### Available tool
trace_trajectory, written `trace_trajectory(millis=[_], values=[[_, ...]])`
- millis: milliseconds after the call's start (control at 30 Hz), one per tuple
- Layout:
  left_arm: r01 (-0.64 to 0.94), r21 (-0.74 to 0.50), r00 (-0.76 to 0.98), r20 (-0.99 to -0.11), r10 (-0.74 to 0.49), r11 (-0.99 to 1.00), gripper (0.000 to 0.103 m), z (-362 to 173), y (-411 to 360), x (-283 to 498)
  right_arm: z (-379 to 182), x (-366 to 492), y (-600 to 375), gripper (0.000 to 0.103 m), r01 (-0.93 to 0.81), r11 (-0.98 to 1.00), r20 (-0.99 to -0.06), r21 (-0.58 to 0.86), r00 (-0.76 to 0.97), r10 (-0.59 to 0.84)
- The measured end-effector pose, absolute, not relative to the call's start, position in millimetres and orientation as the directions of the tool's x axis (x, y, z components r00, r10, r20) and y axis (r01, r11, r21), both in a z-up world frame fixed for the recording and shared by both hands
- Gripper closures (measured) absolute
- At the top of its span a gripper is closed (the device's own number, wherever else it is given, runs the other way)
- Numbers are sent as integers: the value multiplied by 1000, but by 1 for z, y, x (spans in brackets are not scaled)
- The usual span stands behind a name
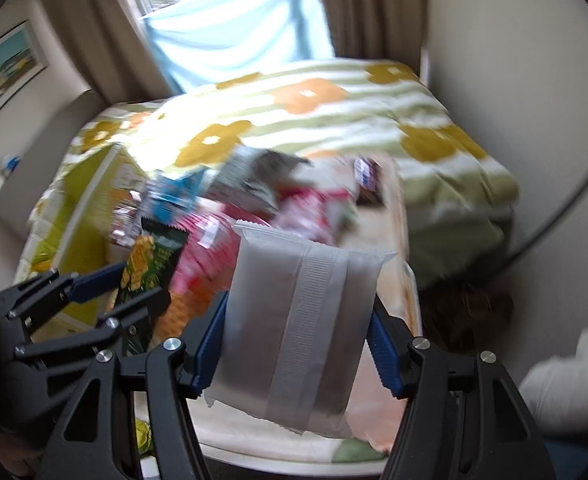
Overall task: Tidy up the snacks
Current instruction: 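Carry both packets into the cardboard box and open both grippers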
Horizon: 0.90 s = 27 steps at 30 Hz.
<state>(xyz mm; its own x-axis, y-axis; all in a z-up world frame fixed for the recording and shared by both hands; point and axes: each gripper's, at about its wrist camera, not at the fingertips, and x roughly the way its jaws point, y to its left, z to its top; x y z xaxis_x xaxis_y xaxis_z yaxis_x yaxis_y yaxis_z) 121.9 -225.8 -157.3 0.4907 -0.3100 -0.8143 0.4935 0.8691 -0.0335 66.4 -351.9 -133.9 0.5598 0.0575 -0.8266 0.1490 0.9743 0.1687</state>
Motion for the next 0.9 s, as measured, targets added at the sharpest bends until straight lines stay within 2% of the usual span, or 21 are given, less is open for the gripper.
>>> trace_trajectory(millis=[233,400,700,900], values=[[341,-25,593,-770,-235,940,62,-109,-144,146,-100,110,-289,43,-44,984,-790,173,591,165],[246,11,614,-775,-147,969,62,-102,-74,170,-84,136,-228,43,-154,967,-764,204,593,255],[132,30,549,-835,-48,991,62,-134,43,216,-90,185,-126,43,-263,935,-765,238,542,347],[147,-10,459,-885,-77,989,62,-175,83,244,-107,214,-88,43,-255,938,-791,234,511,336]])
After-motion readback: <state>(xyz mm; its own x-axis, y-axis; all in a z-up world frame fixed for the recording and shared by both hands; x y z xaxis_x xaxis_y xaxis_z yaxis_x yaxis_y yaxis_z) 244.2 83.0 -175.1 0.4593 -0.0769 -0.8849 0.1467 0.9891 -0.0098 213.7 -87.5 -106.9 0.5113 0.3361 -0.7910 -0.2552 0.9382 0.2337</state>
